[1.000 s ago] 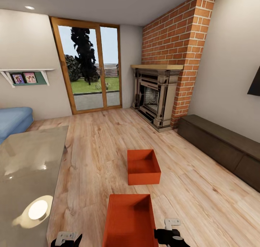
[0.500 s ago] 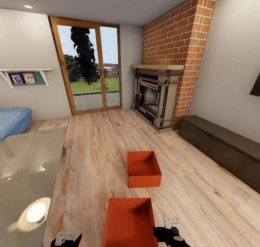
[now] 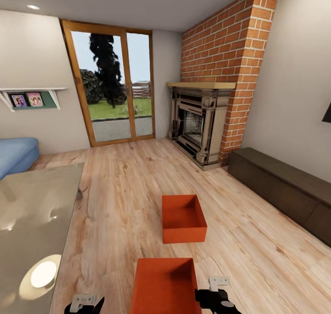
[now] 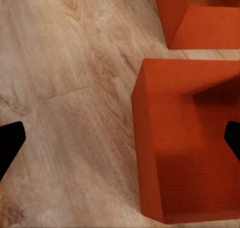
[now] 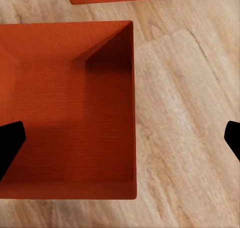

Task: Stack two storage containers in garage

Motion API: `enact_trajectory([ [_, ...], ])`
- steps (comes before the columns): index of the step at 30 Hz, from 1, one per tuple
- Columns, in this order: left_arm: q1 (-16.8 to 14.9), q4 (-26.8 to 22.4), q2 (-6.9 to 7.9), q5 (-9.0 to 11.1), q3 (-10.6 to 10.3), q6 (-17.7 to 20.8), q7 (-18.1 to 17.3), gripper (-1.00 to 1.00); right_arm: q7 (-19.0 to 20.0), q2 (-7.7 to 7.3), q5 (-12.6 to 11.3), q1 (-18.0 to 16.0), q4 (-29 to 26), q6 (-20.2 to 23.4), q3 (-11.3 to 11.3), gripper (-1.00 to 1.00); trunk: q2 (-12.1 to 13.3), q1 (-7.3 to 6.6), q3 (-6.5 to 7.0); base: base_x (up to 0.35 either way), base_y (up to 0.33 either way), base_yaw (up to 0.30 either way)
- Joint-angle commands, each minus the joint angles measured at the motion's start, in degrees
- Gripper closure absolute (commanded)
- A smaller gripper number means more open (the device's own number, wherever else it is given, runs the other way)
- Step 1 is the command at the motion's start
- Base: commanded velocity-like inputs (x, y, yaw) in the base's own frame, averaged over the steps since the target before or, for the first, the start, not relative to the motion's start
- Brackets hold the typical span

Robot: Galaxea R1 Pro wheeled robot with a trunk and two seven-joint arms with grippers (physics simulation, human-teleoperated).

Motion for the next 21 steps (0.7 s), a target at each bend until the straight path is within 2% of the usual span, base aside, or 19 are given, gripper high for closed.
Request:
enact_trajectory([
  [1, -0.04, 0.07, 0.00, 0.55, 0.23, 0.03, -0.60, -1.00, -0.19, 0.02, 0.02, -0.03, 0.06, -0.19, -0.01, -1.00, -0.03, 0.00, -0.06, 0.021, 0.000, 0.000],
  [11, -0.04, 0.07, 0.00, 0.55, 0.22, 0.03, -0.60, -1.00, -0.19, 0.02, 0.02, 0.01, 0.06, -0.19, -0.04, -1.00, -0.03, 0.00, -0.06, 0.008, -0.002, 0.000],
  [21, -0.04, 0.07, 0.00, 0.55, 0.22, 0.03, -0.60, -1.00, -0.19, 0.02, 0.02, 0.01, 0.06, -0.19, -0.05, -1.00, -0.03, 0.00, -0.06, 0.055, -0.063, 0.000],
])
